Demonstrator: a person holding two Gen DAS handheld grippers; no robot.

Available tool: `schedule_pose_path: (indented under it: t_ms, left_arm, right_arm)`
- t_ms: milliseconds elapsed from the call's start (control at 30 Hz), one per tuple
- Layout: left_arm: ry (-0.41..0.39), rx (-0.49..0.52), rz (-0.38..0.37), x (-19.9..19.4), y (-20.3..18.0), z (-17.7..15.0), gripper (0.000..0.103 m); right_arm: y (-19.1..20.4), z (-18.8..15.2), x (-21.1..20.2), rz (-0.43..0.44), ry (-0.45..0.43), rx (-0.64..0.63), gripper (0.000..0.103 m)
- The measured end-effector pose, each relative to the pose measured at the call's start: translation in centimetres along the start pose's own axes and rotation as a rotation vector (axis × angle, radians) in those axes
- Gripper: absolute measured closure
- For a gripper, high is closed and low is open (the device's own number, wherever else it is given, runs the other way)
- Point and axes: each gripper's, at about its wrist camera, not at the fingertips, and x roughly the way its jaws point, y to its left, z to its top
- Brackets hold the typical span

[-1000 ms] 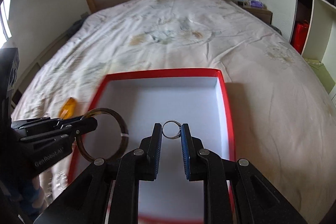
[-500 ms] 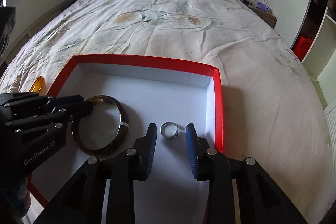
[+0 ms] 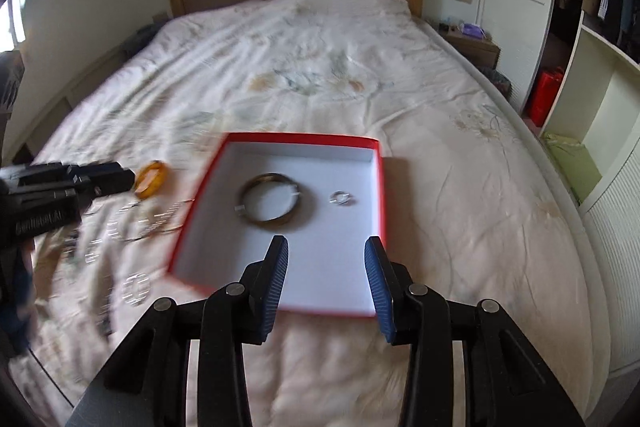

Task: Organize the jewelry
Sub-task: 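Withdraw both tools from the red box back over the jewelry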

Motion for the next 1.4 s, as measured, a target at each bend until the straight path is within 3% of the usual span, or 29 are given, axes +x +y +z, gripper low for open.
schedule_pose_path:
  t_ms: [133,333,667,1000,1400]
  left_arm:
    - [-0.064,-0.009,0.097,-7.6,3.9,-1.6,0.07]
    - [-0.124,-0.057,0.166,-16.8,9.0,-6.4,0.07]
    - [-0.191,-0.146,0.194,-24.6,12.5,-15.2,0.07]
    - [-0.203,-0.188,0.15,-25.4,11.3,-18.5,0.07]
    - [-0.112,-0.259,0.126,-19.3,12.7,-19.5,0.07]
  right_arm:
    - [2.5,-1.2,-5.5,0.04,-0.053,-0.001,0.063]
    - [5.6,-3.0,-11.7,0.1,-0.123,0.019,0.063]
    - [10.6,-6.1,-18.8,0.147,-0.208,-0.013,0.063]
    - [12.8,-8.0,-18.9,0.191,-0.195,-0.045,0.063]
    - [13.2,-9.3,-13.1,0.266,-0.099,-0.022,0.063]
